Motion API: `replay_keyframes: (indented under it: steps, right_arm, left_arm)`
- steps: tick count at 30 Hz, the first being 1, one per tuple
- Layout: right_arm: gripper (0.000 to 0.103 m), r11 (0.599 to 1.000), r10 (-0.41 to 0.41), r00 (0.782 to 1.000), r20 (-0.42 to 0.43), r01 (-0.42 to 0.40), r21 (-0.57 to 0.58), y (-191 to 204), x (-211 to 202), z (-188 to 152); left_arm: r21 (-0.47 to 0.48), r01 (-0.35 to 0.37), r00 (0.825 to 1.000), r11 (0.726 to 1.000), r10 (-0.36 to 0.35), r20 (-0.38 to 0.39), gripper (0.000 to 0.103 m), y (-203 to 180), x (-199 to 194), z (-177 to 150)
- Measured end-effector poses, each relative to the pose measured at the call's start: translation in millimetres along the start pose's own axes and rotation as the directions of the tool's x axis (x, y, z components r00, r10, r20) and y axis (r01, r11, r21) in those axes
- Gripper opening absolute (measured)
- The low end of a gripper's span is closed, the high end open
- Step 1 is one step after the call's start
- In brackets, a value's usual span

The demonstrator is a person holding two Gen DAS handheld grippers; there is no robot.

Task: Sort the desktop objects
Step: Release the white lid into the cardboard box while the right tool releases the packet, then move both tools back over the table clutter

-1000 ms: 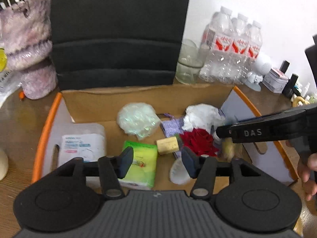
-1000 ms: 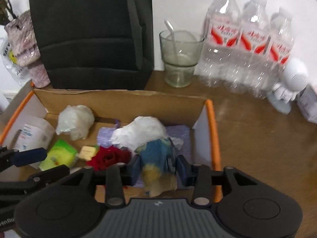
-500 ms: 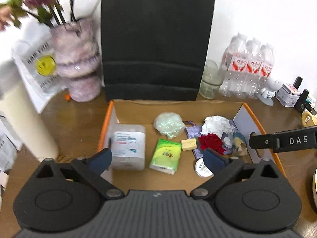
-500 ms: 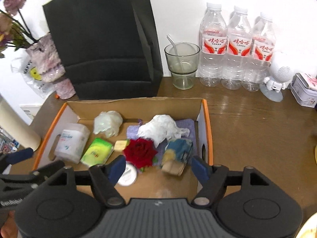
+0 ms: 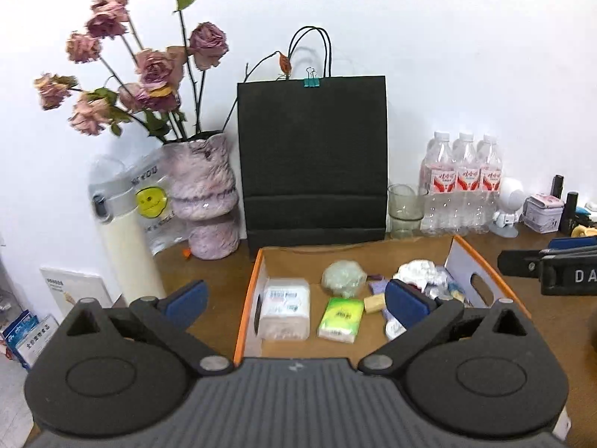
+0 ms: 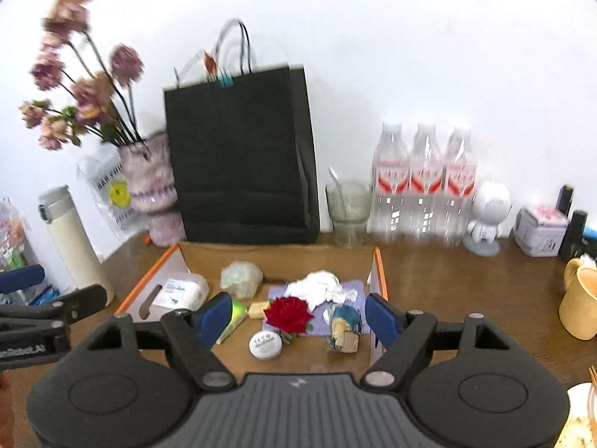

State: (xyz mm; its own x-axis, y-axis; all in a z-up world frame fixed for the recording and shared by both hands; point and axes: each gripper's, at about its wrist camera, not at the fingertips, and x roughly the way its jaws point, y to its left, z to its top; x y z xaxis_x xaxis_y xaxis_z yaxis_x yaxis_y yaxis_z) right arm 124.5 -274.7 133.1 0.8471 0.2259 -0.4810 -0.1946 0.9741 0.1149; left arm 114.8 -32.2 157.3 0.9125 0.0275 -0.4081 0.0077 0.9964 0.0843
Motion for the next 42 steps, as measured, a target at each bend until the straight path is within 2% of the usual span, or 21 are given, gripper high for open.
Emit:
replay_keyframes:
  steps: [6, 11, 14, 18, 20, 23, 26, 30, 35, 37, 39, 42]
  right_arm:
    - [0.079, 0.999, 0.017, 0.996, 0.083, -0.014, -0.041, 14, -32, -35]
    - [0.080, 0.999, 0.022, 0.998, 0.067, -0.019, -0.043, 21, -52, -64]
    - [0.080, 0.999, 0.028, 0.997, 0.071, -0.026, -0.022, 20, -70, -89]
    - [0.081, 0.999, 0.033, 0.999, 0.042, -0.033, -0.005, 19, -89, -132]
    - [0.081, 1.000, 0.028, 0.999, 0.028, -0.028, 0.014, 20, -97, -150]
    - [0.081, 0.999, 0.038, 0.999, 0.003, -0.039, 0.036, 20, -109, -174]
    - [0.081, 0.997, 0.051, 0.999, -0.016, -0.050, 0.053, 18, -124, -193]
    - [0.081, 0.996, 0.057, 0.998, -0.030, -0.055, 0.067, 16, -138, -213]
    - [0.079, 0.996, 0.055, 0.998, -0.001, -0.055, 0.071, 7, -136, -206]
    - [0.072, 0.997, 0.051, 0.999, 0.010, -0.051, 0.060, 5, -131, -197]
    - [0.059, 0.995, 0.085, 0.996, -0.013, -0.084, 0.043, 5, -119, -191]
    - [0.046, 0.996, 0.094, 0.995, -0.041, -0.094, -0.003, 8, -97, -183]
  left_arm:
    - [-0.022, 0.019, 1.000, 1.000, -0.019, 0.018, 0.103, 2, -28, -29]
    - [0.014, 0.028, 0.999, 0.999, -0.029, 0.026, 0.103, 0, -54, -58]
    - [0.002, 0.062, 0.998, 0.998, -0.062, 0.017, 0.103, 3, -72, -80]
    - [-0.034, 0.101, 0.994, 0.994, -0.102, -0.029, 0.103, 6, -94, -121]
    - [-0.019, 0.119, 0.991, 0.993, -0.120, -0.053, 0.103, 4, -102, -141]
    - [-0.007, 0.112, 0.991, 0.994, -0.112, -0.075, 0.103, 2, -116, -164]
    - [-0.039, 0.148, 0.984, 0.988, -0.151, -0.094, 0.103, 7, -126, -182]
    - [-0.058, 0.191, 0.972, 0.980, -0.197, -0.126, 0.103, 6, -127, -192]
    - [-0.001, 0.241, 0.963, 0.971, -0.239, -0.122, 0.103, -17, -105, -182]
    - [0.010, 0.255, 0.961, 0.967, -0.252, -0.115, 0.099, -26, -88, -174]
    - [0.008, 0.261, 0.958, 0.965, -0.258, -0.128, 0.094, -33, -71, -167]
    - [-0.025, 0.257, 0.952, 0.966, -0.258, -0.163, 0.086, -33, -47, -159]
